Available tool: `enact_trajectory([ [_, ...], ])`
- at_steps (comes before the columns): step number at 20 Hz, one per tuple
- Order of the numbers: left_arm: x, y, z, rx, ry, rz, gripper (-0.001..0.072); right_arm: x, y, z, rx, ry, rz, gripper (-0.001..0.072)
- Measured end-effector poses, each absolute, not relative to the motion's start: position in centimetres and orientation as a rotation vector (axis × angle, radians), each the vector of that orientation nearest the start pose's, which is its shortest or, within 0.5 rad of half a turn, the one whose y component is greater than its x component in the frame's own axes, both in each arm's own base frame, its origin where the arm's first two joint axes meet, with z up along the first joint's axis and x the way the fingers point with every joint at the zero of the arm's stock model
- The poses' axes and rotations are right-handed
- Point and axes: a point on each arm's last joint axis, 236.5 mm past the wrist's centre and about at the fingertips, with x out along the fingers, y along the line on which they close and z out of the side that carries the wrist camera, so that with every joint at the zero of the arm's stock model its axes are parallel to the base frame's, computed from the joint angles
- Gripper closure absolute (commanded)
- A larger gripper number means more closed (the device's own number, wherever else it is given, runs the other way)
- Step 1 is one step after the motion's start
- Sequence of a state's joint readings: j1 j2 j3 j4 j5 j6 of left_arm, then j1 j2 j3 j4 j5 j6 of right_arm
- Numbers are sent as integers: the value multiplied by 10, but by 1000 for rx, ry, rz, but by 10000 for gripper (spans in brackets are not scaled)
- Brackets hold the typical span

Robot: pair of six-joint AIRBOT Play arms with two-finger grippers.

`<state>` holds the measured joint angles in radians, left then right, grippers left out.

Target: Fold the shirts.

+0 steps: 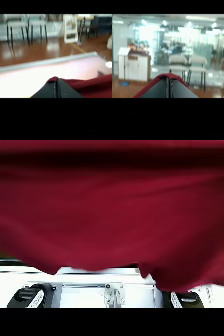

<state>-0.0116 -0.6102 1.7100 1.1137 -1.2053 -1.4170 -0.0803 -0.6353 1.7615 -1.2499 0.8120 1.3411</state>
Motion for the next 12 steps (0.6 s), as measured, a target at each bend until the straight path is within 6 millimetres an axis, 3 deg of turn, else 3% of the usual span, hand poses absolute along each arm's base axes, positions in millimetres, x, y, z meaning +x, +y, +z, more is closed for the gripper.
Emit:
enact_trajectory([
  [2,224,-92,421,-50,224,-399,677,249,36,535,-59,-188,156,655],
  [3,237,-88,396,-57,296,-377,677,277,35,507,-61,-76,161,655],
  [8,302,-69,253,-87,654,-280,677,408,27,325,-20,500,197,655],
  [10,328,-65,209,-104,741,-255,677,447,23,265,13,633,198,655],
  [12,355,-64,177,-132,783,-239,676,484,22,223,104,690,178,655],
])
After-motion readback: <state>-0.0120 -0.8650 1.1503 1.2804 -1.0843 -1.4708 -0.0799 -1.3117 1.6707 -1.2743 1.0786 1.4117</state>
